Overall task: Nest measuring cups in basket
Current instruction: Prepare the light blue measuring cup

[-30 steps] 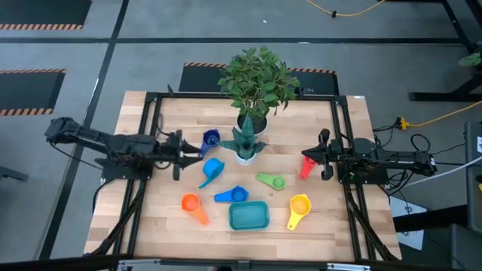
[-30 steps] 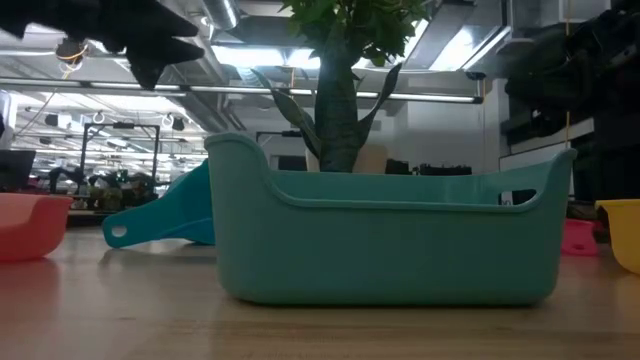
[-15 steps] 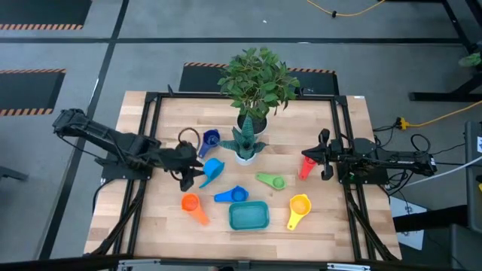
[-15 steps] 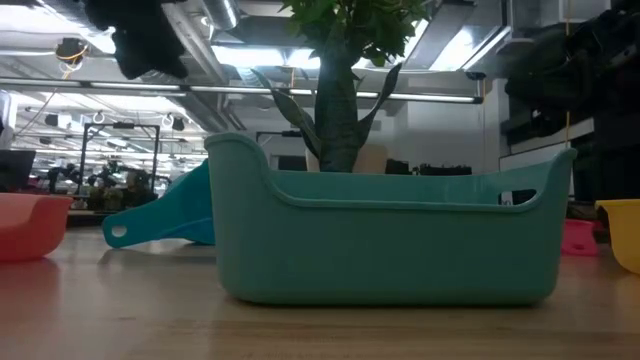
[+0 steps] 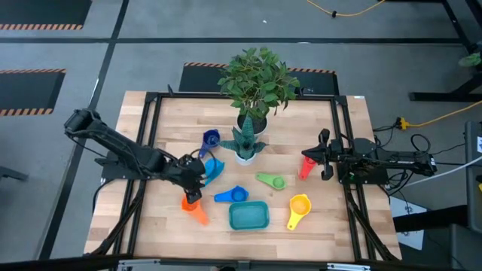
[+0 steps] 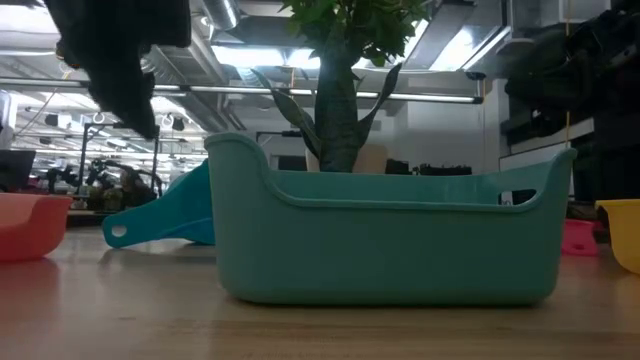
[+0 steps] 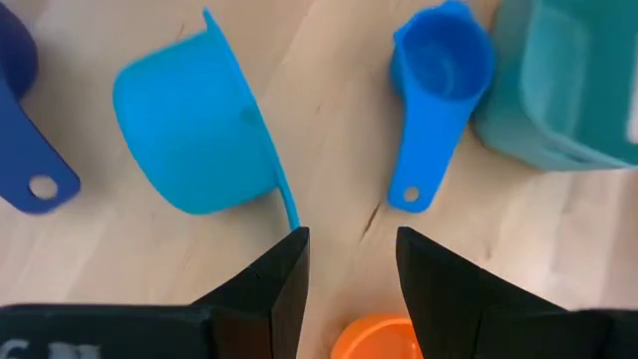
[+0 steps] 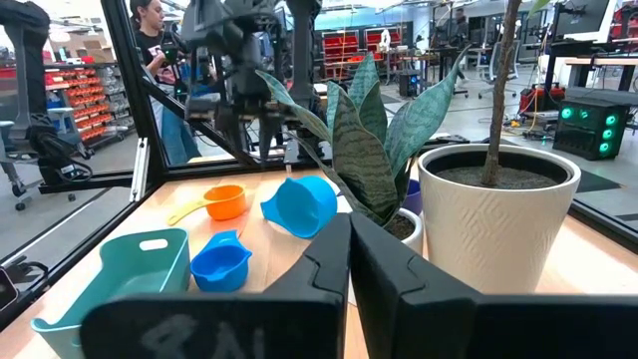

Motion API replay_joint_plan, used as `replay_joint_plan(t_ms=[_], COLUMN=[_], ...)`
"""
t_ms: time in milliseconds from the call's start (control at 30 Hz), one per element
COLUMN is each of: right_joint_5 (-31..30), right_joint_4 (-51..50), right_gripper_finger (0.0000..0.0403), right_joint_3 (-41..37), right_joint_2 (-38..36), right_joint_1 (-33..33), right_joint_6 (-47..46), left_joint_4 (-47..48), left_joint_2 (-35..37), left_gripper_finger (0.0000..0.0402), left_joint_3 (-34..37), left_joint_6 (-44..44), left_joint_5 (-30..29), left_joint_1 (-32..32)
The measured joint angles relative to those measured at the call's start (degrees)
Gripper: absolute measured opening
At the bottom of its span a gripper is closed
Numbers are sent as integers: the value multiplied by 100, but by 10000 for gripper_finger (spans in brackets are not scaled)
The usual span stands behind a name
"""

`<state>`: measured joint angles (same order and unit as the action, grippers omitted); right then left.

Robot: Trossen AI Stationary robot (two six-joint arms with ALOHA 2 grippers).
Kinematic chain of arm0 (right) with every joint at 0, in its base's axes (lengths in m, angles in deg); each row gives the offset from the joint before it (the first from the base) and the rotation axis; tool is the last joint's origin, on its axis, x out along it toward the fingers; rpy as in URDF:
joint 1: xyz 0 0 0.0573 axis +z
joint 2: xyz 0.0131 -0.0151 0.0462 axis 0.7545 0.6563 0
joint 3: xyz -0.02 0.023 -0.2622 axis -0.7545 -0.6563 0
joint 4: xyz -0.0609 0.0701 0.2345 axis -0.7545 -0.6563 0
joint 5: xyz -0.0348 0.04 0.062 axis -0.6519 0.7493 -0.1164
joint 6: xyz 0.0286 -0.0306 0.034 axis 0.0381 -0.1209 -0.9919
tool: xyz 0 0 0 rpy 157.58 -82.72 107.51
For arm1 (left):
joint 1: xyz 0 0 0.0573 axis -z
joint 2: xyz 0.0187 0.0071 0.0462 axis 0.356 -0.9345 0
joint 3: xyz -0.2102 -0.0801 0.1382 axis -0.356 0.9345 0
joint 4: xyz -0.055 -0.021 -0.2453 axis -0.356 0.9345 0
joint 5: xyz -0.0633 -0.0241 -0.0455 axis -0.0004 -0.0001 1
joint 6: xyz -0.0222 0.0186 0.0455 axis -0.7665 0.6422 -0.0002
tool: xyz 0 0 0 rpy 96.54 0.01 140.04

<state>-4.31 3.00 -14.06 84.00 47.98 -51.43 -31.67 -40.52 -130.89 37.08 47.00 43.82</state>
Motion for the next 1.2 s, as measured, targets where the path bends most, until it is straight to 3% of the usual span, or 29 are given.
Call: replay_joint_plan(t_ms=[933,1200], right_joint_5=[0,1], right_joint_4=[1,1], right_gripper_finger=[17,17], right_joint_3=[-1,0], right_joint_2=[-2,0], right_joint_1=[0,-2], right_joint_6=[-3,0], left_joint_4=[-118,-127], left_joint_2=[-1711,-1875], left_gripper_finger=[145,144], left_joint_3=[0,2], left_joint_6=[-171,-163], left_joint_5=[-52,-58], left_joint_1=[4,4])
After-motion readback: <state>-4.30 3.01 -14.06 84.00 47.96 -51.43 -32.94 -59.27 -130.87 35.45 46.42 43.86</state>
